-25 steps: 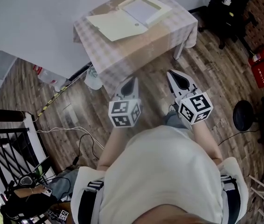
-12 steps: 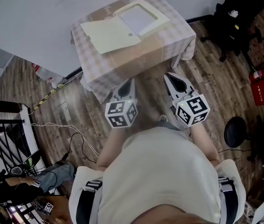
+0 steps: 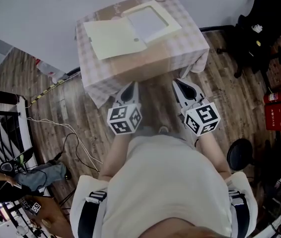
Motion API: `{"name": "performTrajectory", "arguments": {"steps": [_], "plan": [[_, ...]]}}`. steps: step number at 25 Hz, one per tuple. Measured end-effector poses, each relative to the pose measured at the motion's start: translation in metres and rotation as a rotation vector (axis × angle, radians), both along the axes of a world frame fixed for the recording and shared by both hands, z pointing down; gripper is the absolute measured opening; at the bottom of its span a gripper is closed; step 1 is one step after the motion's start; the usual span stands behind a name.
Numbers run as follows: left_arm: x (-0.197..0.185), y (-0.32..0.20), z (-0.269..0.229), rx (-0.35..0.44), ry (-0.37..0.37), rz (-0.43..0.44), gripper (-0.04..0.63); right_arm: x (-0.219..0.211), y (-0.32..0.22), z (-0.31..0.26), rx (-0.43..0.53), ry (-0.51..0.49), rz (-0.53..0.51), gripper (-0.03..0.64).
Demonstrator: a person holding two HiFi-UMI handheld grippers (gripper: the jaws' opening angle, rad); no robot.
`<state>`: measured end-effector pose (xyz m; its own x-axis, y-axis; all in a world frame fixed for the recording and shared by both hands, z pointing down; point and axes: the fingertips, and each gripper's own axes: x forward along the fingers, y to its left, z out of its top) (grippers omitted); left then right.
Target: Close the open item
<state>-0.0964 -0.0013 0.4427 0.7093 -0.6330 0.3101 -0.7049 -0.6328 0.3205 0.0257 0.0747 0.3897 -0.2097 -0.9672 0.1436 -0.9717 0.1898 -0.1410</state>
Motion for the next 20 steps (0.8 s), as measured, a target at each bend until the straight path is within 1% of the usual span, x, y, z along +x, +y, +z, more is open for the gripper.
{"name": "performTrajectory", "arguments": {"steps": [4, 7, 11, 14, 18, 20], "plan": [[0.0, -0.008, 0.01, -0.015, -0.034, -0.009, 0.003, 0.001, -0.015, 0.009, -0.008, -0.033, -0.022, 0.0], [-0.003, -0.025, 0.019, -0.03, -0.05, -0.032, 0.003, 0.002, -0.033, 0.016, -0.023, -0.038, -0.038, 0.0], [-0.007, -0.055, 0.037, -0.058, -0.045, -0.053, 0.003, 0.006, -0.061, 0.023, -0.037, -0.021, -0.047, 0.0], [-0.007, -0.081, 0.05, -0.061, -0.053, -0.052, 0.003, 0.012, -0.087, 0.026, -0.053, -0.009, -0.051, 0.0], [-0.006, -0.122, 0.061, -0.063, -0.065, -0.068, 0.003, 0.017, -0.131, 0.021, -0.052, 0.025, -0.091, 0.0], [-0.008, -0.14, 0.069, -0.076, -0.068, -0.08, 0.003, 0.018, -0.152, 0.02, -0.053, 0.035, -0.105, 0.0]]}}
